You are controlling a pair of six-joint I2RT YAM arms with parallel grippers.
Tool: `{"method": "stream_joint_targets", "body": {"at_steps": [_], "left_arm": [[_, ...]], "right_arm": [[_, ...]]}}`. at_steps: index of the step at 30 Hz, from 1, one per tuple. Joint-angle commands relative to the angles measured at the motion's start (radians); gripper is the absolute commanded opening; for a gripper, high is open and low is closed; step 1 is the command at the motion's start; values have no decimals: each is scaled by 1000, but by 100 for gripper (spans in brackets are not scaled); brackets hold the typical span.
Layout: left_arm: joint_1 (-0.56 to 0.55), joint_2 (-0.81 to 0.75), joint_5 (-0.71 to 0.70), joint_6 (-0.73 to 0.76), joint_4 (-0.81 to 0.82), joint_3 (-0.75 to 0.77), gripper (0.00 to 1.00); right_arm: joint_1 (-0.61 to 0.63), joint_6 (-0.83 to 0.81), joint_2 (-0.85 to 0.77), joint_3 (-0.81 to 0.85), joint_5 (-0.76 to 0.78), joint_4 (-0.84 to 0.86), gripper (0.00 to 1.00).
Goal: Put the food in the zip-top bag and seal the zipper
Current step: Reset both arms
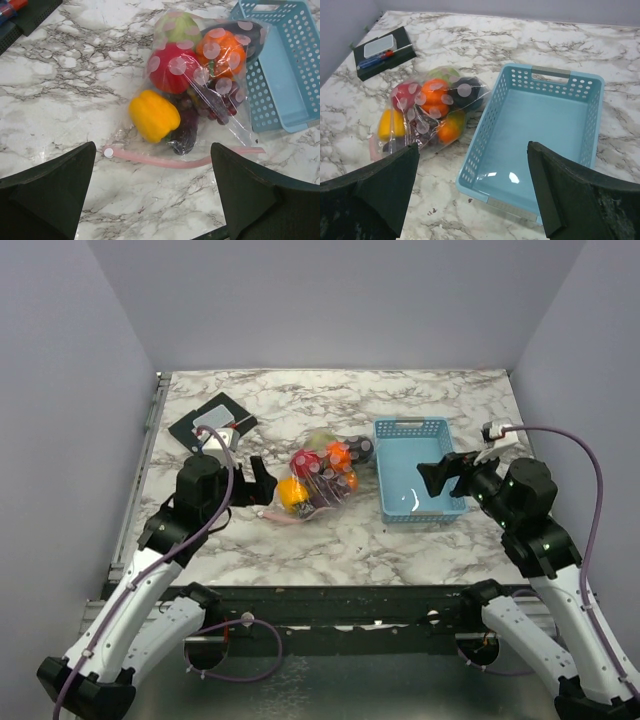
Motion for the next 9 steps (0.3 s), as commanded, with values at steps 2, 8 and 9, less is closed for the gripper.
{"method": "stream_joint_targets", "body": {"at_steps": [2, 8, 9], "left_arm": [[4, -125, -55, -15, 56, -70, 99], [4, -160, -59, -1, 68, -77, 99], [5, -169, -68, -3, 73, -82, 99]], "right_arm": [[-3, -38, -95, -81, -38, 83, 95], [-3, -46, -140, -123, -40, 85, 95], [-4, -50, -142, -124, -39, 84, 95]]}}
